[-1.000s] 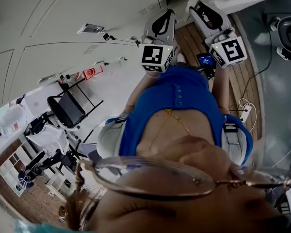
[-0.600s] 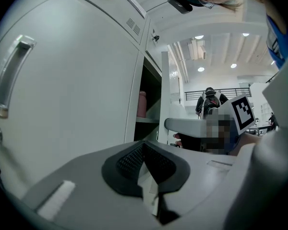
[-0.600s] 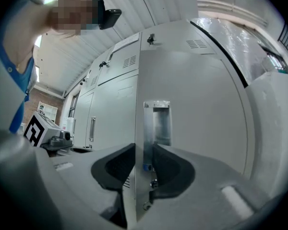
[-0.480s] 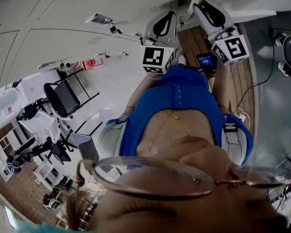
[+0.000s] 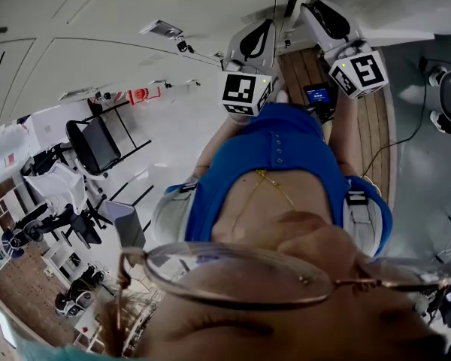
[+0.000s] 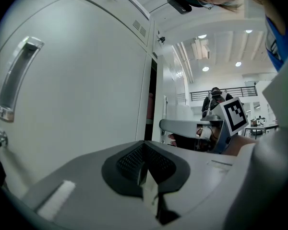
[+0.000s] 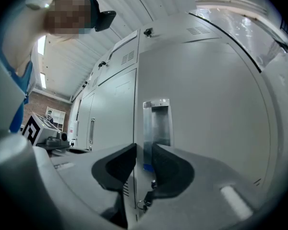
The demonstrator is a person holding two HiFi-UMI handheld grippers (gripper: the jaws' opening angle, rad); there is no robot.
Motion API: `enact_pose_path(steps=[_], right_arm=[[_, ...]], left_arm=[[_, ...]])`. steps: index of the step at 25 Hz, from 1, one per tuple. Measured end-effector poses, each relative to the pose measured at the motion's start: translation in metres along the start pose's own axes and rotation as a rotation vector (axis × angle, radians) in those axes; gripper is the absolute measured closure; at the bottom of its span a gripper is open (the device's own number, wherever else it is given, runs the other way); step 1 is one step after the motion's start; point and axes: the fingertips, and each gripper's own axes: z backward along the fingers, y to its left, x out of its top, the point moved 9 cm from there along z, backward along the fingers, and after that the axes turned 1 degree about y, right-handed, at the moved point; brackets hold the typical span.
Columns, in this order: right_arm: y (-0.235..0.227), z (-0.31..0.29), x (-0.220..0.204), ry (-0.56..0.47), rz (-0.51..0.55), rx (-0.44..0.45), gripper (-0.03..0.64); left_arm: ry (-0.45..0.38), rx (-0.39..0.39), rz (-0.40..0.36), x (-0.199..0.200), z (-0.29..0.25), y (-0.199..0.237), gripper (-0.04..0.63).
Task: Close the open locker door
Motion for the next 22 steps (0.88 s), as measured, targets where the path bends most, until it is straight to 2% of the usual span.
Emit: enact_pose_path(steps=[13,22], right_arm=[[-0.016,-0.022,-0.001,-0.035,-0.043,0.024,0.537],[-0.018,-0.032,-0.005,-0.033,-0.015,-0.002,0.543]], left_arm=[[0.013,-0.009,-0.006,0.001,-0.018,0.004,0.595],[0.021,-0.027,-0.001,-0.004,-0.030,0.009,0.595]])
